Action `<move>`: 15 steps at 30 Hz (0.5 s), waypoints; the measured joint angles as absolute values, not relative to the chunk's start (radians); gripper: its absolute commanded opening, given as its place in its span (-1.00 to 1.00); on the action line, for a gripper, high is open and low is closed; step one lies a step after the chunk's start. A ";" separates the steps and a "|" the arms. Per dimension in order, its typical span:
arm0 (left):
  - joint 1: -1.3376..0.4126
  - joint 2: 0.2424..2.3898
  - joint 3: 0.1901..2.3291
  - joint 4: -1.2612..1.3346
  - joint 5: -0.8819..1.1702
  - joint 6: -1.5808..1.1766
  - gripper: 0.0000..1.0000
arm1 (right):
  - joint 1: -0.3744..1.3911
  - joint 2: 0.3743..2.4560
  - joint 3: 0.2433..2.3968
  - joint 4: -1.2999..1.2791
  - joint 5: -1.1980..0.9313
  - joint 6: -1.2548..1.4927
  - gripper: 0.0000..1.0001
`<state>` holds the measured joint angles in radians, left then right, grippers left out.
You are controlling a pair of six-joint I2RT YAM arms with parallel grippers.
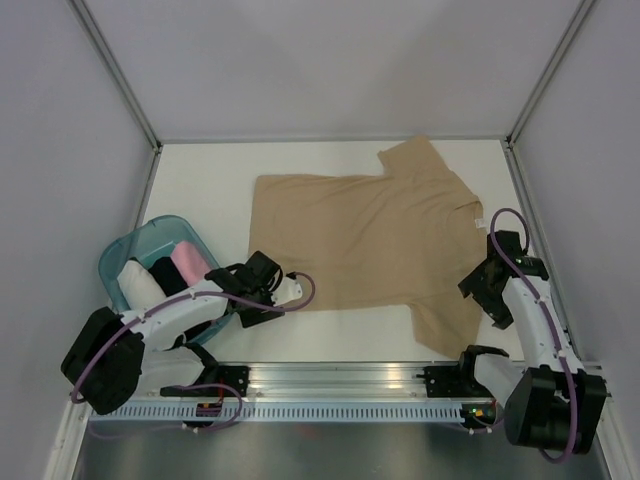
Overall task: Roll the t-shirts
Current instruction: Fold the tshirt
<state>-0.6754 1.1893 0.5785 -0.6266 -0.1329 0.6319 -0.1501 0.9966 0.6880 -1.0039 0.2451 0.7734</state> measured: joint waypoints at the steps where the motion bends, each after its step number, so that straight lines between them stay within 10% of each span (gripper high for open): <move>1: -0.676 1.200 0.569 -0.602 -0.133 0.632 0.53 | -0.143 1.017 0.688 -1.014 0.255 0.785 0.89; 9: -0.677 1.285 0.588 -0.442 -0.165 0.637 0.19 | -0.125 1.329 0.726 -1.013 0.326 0.818 0.83; 15: -0.677 1.333 0.594 -0.366 -0.181 0.643 -0.38 | -0.120 1.466 0.770 -0.991 0.308 0.799 0.23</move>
<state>-0.6765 1.3334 0.5938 -0.3664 -0.1810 0.6434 -0.1196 1.4658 0.7700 -0.9913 0.3077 0.7990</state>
